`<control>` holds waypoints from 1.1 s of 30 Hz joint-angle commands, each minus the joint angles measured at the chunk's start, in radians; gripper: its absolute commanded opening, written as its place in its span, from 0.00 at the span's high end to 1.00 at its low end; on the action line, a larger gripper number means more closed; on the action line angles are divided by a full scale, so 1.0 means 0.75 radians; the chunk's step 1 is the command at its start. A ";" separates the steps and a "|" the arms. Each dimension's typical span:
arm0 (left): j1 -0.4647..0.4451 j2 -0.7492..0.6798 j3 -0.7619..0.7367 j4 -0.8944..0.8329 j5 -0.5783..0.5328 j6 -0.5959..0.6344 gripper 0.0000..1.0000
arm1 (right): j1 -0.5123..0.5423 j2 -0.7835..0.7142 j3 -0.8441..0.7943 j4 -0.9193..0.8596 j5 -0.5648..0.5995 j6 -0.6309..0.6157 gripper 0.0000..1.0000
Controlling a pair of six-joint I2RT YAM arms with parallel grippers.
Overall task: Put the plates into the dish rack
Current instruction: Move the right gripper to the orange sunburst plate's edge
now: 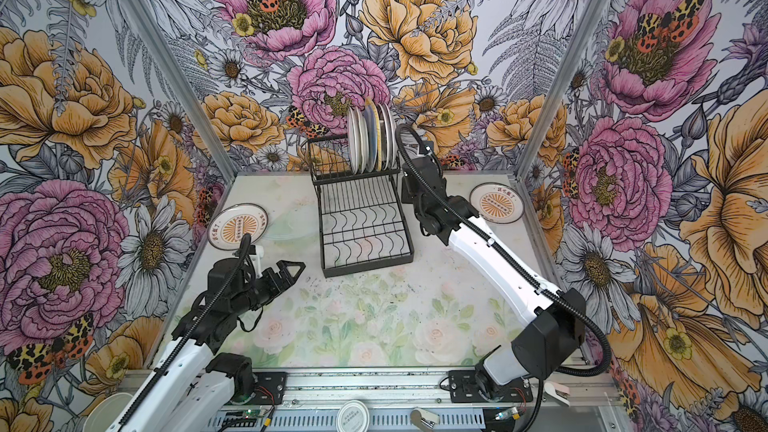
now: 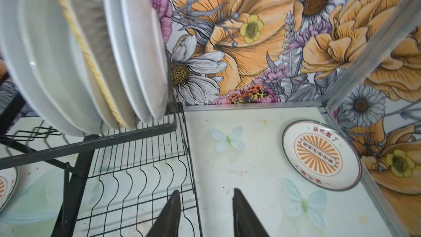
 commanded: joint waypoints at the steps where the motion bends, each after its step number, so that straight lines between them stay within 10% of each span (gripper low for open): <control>1: -0.018 0.005 -0.015 0.019 -0.039 -0.016 0.01 | -0.160 -0.029 -0.080 -0.017 -0.220 0.114 0.60; 9: -0.044 0.030 -0.020 0.045 -0.052 -0.024 0.01 | -0.591 0.152 -0.100 0.044 -0.635 0.212 0.54; 33: -0.043 0.084 -0.050 0.131 -0.017 -0.028 0.01 | -1.199 0.590 -0.201 0.426 -1.030 0.521 0.44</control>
